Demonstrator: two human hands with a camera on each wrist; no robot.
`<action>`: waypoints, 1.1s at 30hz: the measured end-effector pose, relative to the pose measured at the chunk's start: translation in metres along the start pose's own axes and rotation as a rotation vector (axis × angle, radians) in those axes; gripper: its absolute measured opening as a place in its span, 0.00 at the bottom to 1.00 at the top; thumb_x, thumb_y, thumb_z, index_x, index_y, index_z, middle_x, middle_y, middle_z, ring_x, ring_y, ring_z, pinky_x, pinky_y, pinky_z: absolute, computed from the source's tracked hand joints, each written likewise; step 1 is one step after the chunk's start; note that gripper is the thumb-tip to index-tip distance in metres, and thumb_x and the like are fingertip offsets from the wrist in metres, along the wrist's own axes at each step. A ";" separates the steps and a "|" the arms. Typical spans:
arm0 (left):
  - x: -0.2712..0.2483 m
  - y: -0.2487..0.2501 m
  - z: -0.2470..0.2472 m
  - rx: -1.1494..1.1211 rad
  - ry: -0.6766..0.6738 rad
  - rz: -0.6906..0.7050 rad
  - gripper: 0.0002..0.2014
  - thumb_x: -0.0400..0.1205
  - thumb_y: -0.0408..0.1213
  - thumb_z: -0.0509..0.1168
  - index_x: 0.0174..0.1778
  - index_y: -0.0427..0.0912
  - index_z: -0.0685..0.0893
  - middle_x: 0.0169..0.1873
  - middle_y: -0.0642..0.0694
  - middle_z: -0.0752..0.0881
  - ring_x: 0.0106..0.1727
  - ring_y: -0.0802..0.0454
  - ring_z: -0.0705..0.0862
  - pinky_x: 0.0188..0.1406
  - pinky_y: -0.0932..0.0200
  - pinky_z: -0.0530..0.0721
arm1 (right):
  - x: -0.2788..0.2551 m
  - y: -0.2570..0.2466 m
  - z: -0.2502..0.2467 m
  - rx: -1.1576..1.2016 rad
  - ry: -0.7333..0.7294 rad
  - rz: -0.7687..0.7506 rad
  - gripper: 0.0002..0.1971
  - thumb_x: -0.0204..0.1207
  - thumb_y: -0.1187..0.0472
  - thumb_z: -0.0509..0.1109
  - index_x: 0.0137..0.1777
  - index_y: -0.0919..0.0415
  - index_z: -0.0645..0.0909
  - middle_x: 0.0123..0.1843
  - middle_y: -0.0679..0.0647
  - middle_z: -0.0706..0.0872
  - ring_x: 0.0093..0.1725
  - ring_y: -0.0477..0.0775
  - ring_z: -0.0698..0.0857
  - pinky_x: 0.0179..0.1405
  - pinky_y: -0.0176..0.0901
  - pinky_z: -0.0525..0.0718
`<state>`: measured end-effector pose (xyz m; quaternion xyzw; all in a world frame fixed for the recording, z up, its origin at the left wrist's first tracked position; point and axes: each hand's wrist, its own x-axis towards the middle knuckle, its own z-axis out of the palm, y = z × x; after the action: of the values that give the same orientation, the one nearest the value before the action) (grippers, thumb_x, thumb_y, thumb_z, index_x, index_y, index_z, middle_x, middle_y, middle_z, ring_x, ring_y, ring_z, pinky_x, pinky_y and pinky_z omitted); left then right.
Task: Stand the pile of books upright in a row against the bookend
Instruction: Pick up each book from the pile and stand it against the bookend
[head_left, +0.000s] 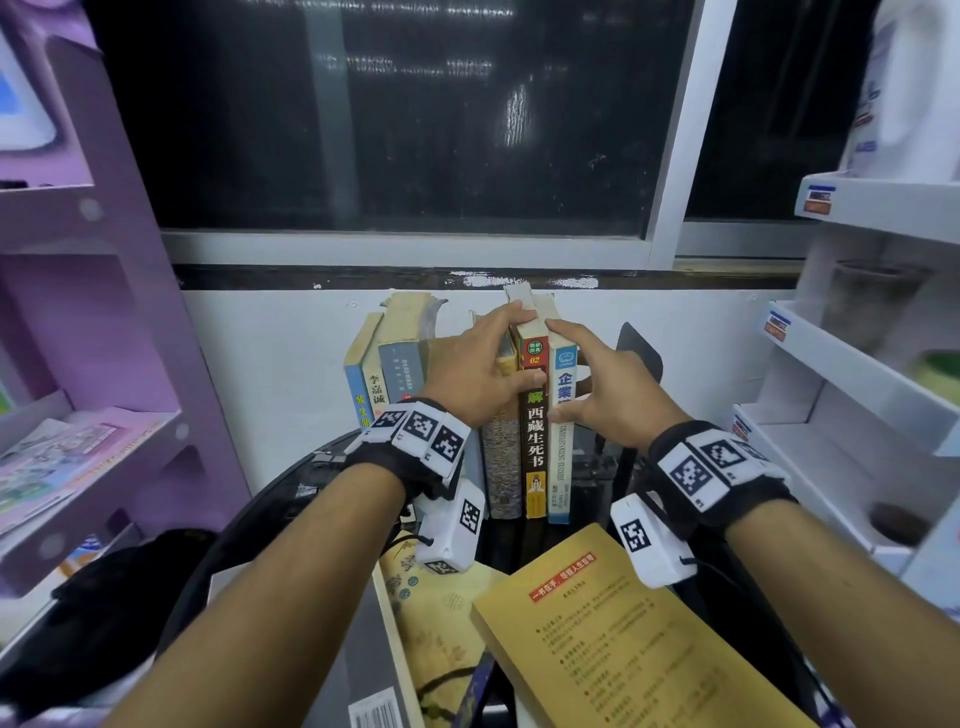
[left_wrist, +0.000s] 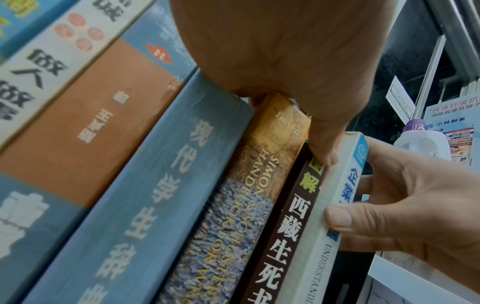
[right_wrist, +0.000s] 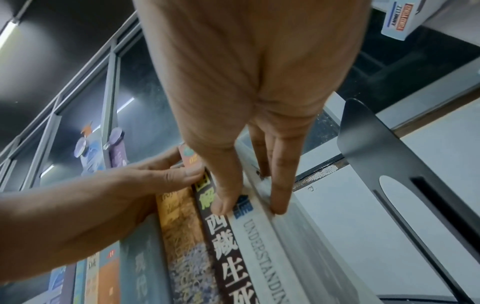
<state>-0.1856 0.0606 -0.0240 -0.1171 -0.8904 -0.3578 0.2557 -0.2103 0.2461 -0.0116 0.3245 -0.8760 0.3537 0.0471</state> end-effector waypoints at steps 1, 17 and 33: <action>0.000 -0.001 0.000 0.002 -0.001 0.003 0.32 0.75 0.43 0.74 0.74 0.51 0.69 0.70 0.51 0.77 0.68 0.52 0.79 0.67 0.43 0.80 | 0.000 0.001 0.001 0.004 0.010 -0.004 0.47 0.67 0.67 0.82 0.79 0.40 0.60 0.55 0.50 0.85 0.45 0.45 0.87 0.41 0.39 0.88; 0.000 0.000 0.000 0.033 0.000 0.004 0.31 0.76 0.44 0.74 0.73 0.53 0.68 0.71 0.51 0.76 0.68 0.53 0.79 0.65 0.44 0.81 | 0.009 0.009 0.006 0.033 0.067 -0.036 0.45 0.65 0.66 0.83 0.78 0.41 0.65 0.55 0.47 0.81 0.43 0.44 0.88 0.39 0.34 0.86; -0.003 0.004 0.000 0.029 -0.004 -0.013 0.31 0.76 0.42 0.74 0.73 0.52 0.68 0.69 0.51 0.77 0.68 0.53 0.79 0.67 0.44 0.80 | 0.005 0.013 0.010 0.084 0.032 -0.019 0.45 0.69 0.64 0.80 0.77 0.35 0.60 0.64 0.51 0.82 0.47 0.43 0.87 0.32 0.30 0.86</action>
<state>-0.1816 0.0633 -0.0237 -0.1085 -0.8968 -0.3463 0.2532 -0.2200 0.2442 -0.0248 0.3286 -0.8565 0.3947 0.0506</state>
